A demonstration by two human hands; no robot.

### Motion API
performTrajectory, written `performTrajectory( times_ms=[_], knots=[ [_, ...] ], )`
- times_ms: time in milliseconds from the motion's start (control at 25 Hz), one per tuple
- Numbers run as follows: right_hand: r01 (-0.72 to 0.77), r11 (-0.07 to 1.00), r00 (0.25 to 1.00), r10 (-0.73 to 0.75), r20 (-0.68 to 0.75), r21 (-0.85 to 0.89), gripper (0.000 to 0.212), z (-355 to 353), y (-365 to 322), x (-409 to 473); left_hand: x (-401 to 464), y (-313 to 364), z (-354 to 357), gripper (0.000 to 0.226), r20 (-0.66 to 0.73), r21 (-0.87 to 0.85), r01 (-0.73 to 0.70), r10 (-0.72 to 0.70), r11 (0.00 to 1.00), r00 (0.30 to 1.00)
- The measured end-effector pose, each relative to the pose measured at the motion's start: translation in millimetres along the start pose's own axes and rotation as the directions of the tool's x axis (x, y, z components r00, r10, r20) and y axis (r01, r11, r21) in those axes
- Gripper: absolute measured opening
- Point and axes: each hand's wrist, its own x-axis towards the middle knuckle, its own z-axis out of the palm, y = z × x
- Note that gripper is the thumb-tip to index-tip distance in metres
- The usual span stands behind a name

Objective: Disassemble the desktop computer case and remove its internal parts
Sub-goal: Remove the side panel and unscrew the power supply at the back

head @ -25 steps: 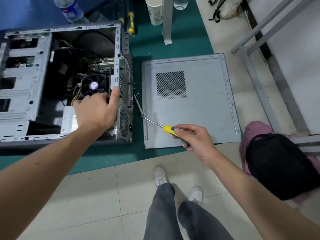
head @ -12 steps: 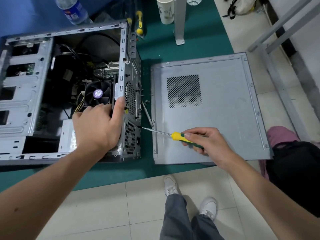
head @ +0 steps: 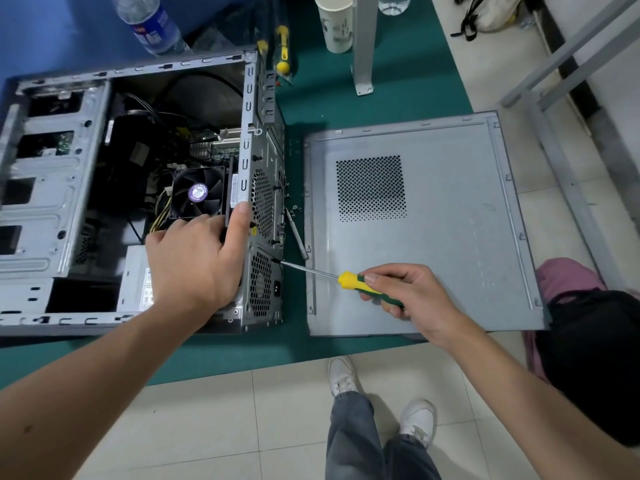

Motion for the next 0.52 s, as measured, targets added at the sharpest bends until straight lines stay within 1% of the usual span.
performTrajectory(
  times_ms=[160,320,520],
  knots=[
    [-0.01,1.0,1.0,0.01,0.009,0.003,0.035,-2.5,1.0,1.9,0.3,0.9,0.4,0.077,0.005,0.004,0.007,-0.007,1.0,1.0],
    [-0.017,1.0,1.0,0.017,0.012,0.016,0.027,-2.7,0.8,3.9,0.3,0.2,0.0,0.076,0.006,0.006,0.009,-0.009,1.0,1.0],
    [-0.03,1.0,0.999,0.03,0.018,0.006,0.029,-3.9,1.0,4.0,-0.1,0.9,-0.1,0.074,0.009,0.007,0.006,-0.006,1.0,1.0]
  ],
)
